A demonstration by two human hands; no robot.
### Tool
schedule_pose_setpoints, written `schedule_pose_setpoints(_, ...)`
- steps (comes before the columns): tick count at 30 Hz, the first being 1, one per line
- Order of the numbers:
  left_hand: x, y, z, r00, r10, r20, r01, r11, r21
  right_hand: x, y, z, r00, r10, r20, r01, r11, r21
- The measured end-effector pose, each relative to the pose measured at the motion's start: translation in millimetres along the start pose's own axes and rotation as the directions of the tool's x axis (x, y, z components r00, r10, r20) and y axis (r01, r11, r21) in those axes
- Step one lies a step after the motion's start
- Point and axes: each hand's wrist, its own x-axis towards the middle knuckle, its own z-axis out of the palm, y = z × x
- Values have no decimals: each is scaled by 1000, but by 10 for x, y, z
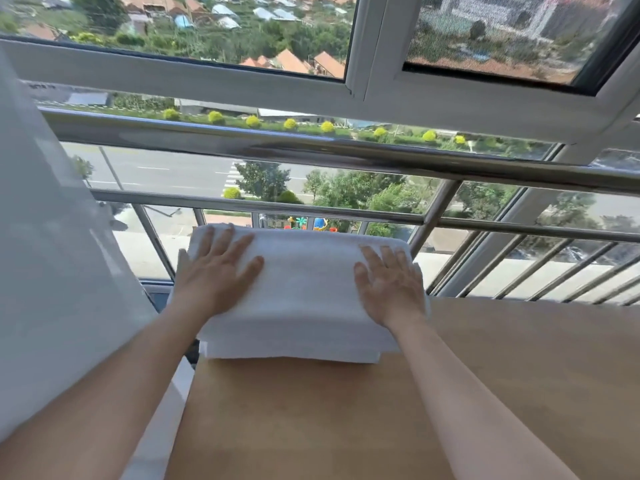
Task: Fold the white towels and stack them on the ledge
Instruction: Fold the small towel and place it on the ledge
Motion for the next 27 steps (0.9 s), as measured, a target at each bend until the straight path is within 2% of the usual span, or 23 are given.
schedule_pose_setpoints(5, -53, 66, 3, 1000, 7, -15, -7, 1000, 26, -26, 198, -34, 998, 62, 23, -65, 989, 133)
schedule_pose_setpoints(8, -134, 112, -46, 1000, 13, -26, -11, 997, 74, -61, 190, -73, 998, 59, 30, -63, 986, 155)
schedule_pose_setpoints(13, -395, 433, -55, 1000, 22, -2, -22, 998, -52, -258, 270, -201, 1000, -12, 18, 9, 988, 155)
schedule_pose_setpoints(18, -774, 1200, -1, 995, 99, 4, -98, 994, -55, -748, 676, -307, 998, -55, 16, 50, 969, 243)
schedule_pose_setpoints(20, -986, 1577, 24, 985, 170, 33, -169, 985, -31, -1002, 948, -361, 998, -52, 28, 43, 964, 263)
schedule_pose_setpoints(23, -1312, 2184, 63, 930, 350, 115, -353, 936, 6, -1403, 1438, -476, 998, -32, 49, 17, 958, 285)
schedule_pose_setpoints(27, -1788, 3064, 185, 871, 457, 179, -458, 888, -37, -2041, 2290, -561, 999, 12, 32, -21, 957, 290)
